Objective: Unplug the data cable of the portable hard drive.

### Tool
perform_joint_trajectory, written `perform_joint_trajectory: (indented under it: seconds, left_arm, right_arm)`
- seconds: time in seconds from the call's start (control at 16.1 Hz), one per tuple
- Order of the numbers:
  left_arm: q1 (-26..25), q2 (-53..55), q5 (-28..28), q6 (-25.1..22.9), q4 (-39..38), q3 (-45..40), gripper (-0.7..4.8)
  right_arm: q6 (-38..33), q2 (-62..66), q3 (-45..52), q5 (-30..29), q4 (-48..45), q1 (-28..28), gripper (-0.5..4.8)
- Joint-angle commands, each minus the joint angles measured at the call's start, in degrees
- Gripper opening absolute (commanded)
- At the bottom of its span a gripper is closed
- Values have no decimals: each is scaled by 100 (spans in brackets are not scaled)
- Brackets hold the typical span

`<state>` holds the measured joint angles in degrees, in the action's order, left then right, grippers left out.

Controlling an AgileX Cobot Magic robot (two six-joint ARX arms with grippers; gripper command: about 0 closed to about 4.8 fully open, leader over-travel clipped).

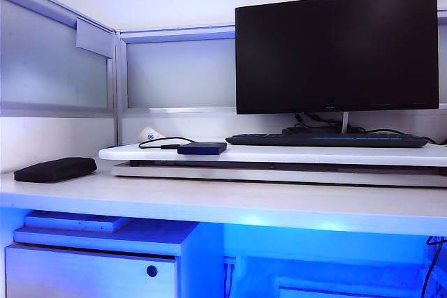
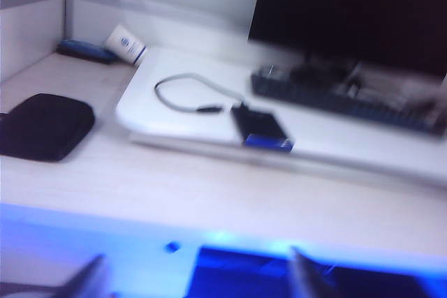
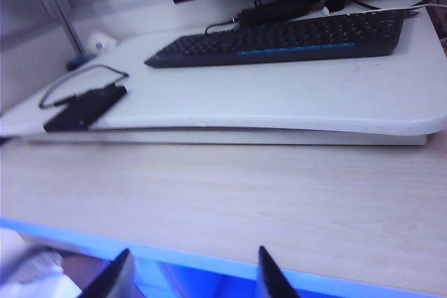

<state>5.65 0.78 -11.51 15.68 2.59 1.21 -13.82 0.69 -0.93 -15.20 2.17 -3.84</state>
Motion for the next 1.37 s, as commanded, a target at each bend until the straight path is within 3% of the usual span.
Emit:
perform_joint_trajectory:
  seconds: [0.06, 0.25, 0.31, 0.37, 0.5, 0.81, 1.0, 1.18, 1.37]
  left_arm:
    - [4, 4, -31, 715, 448, 15, 382]
    - [2, 4, -33, 1357, 990, 15, 382]
    - [4, 4, -35, 1628, 1152, 15, 408]
    - [7, 7, -48, 2022, 1224, 33, 479]
    - [7, 7, -411, 2461, 1147, 210, 479]
    - [7, 188, -522, 3259, 1261, 968, 479]
    - [9, 1274, -640, 3598, 2225, 1307, 479]
    - [9, 2988, -1180, 3748, 3134, 1818, 479]
    - [17, 4937, -1985, 4658, 4074, 2299, 479]
  right_arm:
    - [-625, -2, -90, -17, -409, -2, 253]
    - [-1082, -2, -98, -22, -955, -2, 279]
    - [-1110, -2, -168, -17, -968, 0, 280]
    - [-1108, 2, -306, -13, -918, 0, 286]
    - [-1108, 7, -651, 11, -776, -2, 342]
    - [-1248, 13, -1165, 9, -824, -2, 347]
    - [-1517, 85, -1274, 2, -883, 0, 347]
    - [-1512, 584, -1661, -15, -1036, 0, 348]
    - [-1480, 1718, -2448, -83, -1163, 0, 392]
